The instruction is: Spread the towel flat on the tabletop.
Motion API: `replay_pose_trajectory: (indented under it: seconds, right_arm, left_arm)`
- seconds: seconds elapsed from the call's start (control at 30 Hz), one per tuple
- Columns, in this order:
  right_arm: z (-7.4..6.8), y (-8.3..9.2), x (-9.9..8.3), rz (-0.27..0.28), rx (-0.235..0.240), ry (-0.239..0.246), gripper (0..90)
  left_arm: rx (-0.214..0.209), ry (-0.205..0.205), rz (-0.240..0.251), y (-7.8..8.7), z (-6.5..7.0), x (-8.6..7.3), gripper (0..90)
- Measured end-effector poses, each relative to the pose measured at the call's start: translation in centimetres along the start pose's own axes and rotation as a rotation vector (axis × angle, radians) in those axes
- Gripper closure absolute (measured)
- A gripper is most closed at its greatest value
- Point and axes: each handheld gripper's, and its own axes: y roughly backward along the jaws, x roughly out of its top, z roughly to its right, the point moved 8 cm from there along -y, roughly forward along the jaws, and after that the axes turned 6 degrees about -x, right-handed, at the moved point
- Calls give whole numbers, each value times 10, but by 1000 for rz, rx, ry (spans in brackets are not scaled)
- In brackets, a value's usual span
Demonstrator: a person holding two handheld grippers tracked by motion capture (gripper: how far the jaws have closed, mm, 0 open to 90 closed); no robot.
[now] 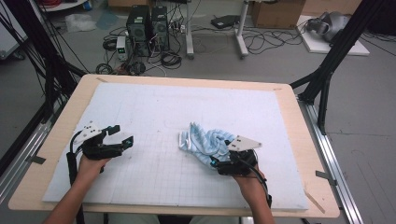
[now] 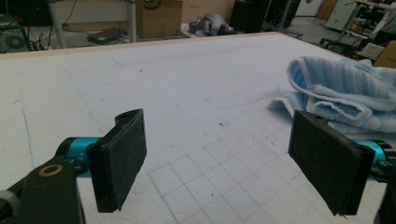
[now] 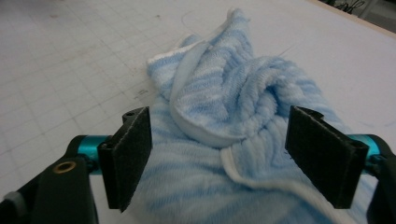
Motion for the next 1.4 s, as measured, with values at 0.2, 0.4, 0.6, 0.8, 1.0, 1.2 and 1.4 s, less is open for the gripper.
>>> replay_pose_trajectory:
  seconds: [0.2,0.4,0.6,0.8,1.0,1.2,1.4]
  right_arm:
    - [-10,-41,5,-136,-29,159,317]
    - [-11,-64,5,-211,-4,164,603]
    - [-29,-56,21,-183,153,71,767]
    - [-76,-51,55,-103,360,102,786]
    - [-92,-62,89,-57,395,142,786]
    - [-70,-84,115,-51,318,112,787]
    - [-38,-114,139,-58,230,111,787]
  left_arm:
    - [-5,-4,-10,-2,1,-1,198]
    - [4,6,-4,0,-3,-1,201]
    - [34,30,27,8,-14,4,206]
    - [53,33,41,13,-19,7,206]
    - [65,38,48,17,-23,8,207]
    - [69,48,53,18,-25,8,207]
    - [65,47,48,17,-25,8,207]
